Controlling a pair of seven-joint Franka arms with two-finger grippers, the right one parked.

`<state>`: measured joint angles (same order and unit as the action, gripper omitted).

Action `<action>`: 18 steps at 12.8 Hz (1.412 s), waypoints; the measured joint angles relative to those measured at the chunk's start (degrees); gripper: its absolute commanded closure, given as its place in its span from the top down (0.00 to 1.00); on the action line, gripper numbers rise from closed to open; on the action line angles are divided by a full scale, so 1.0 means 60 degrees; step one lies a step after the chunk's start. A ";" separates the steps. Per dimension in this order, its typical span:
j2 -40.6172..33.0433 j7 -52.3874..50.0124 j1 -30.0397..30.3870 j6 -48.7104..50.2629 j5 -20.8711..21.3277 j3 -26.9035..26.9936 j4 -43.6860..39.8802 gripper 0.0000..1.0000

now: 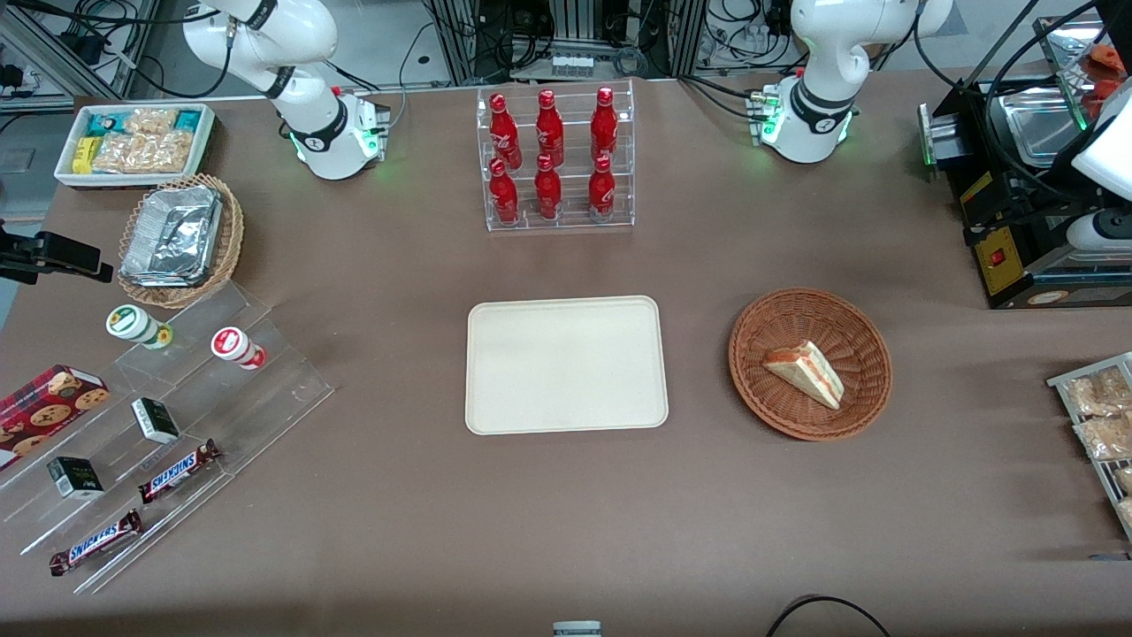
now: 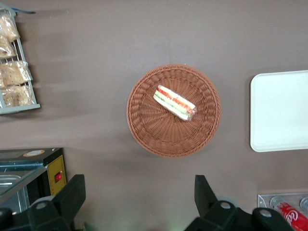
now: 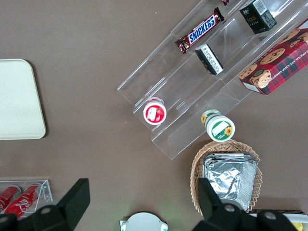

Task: Place sandwich from basket to tray

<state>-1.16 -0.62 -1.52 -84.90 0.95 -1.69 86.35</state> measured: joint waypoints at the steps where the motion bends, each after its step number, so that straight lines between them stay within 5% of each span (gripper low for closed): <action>1: 0.0068 0.0088 0.0006 0.0087 0.0000 -0.0002 -0.0071 1.00; 6: 0.0144 0.0248 0.0006 0.0220 0.0205 -0.0033 0.0234 1.00; 9: 0.0284 -0.0302 0.0013 -0.1705 0.0175 -0.0103 0.1977 1.00; 13: 0.0607 -0.4256 0.0007 -0.5837 0.0125 -0.0957 0.4777 1.00; 18: 0.1059 -0.8226 0.0006 -0.8698 0.0125 -0.1329 0.6628 1.00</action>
<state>5.20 -49.97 -1.48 -137.09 1.70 -9.66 126.12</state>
